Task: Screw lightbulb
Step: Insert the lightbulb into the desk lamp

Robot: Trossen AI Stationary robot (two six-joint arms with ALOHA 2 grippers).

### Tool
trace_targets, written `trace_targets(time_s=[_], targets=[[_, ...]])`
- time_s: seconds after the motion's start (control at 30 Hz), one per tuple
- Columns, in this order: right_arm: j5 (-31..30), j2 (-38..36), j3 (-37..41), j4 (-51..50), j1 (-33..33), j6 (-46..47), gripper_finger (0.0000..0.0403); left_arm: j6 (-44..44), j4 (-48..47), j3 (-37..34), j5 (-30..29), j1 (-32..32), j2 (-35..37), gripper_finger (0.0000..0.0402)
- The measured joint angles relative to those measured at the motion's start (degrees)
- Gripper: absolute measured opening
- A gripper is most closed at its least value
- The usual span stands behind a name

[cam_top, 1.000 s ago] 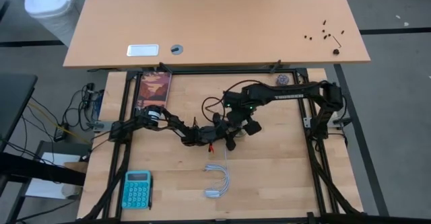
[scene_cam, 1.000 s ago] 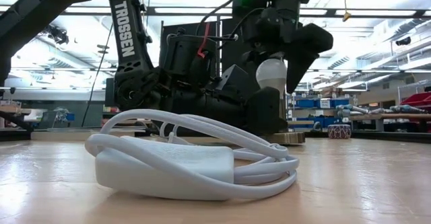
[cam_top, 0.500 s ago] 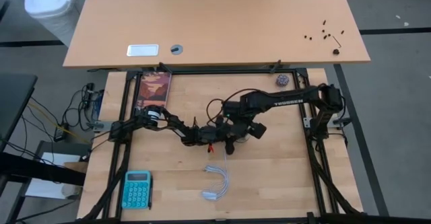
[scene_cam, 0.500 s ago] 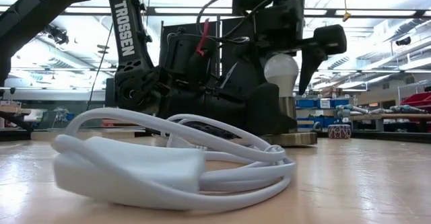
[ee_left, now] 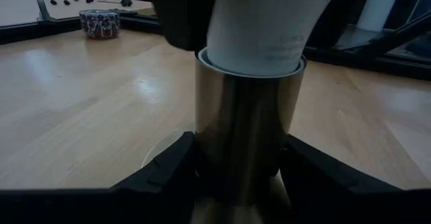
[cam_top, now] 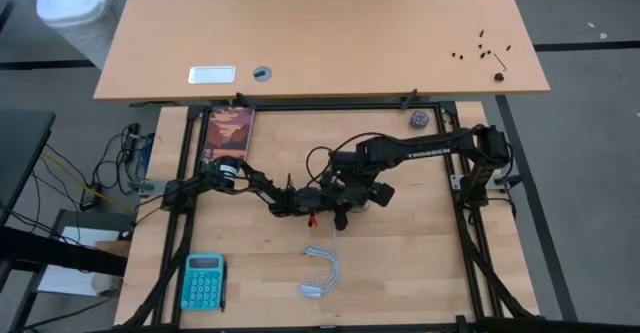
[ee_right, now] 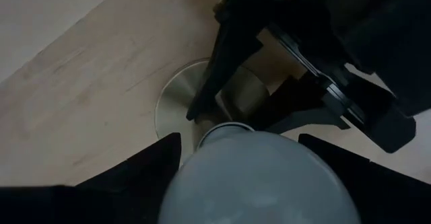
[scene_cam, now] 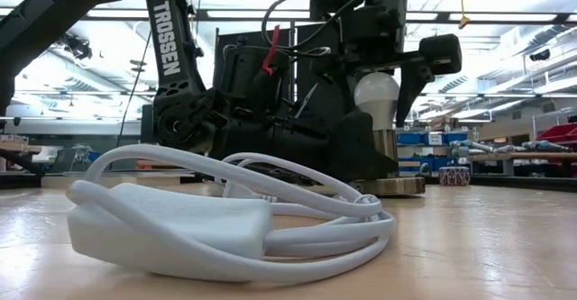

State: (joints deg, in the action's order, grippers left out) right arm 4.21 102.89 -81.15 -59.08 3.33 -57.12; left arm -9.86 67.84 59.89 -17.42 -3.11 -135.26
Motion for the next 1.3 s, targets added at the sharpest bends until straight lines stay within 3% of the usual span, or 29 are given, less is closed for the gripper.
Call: trace_targets(time_s=[0.4,0.63,0.77,1.03,1.3], targets=[[3.4,0.0,0.0,0.5,1.2,1.9,0.0305,0.4,0.1,0.0,0.6,0.0,0.0,0.0198],[4.1,0.1,0.0,0.9,1.2,3.1,0.0257,0.5,0.5,0.0,0.7,0.0,-0.1,0.0198],[4.3,0.1,0.0,0.8,1.2,4.6,0.0252,0.5,0.8,0.0,0.8,0.0,-0.1,0.0198],[2.3,0.1,0.0,1.0,1.2,16.4,0.0273,0.5,0.8,0.0,-0.8,-0.1,-0.1,0.0198],[1.2,0.2,0.0,2.2,0.8,34.3,0.0258,0.1,0.8,0.0,-2.2,-0.1,-0.1,0.0198]])
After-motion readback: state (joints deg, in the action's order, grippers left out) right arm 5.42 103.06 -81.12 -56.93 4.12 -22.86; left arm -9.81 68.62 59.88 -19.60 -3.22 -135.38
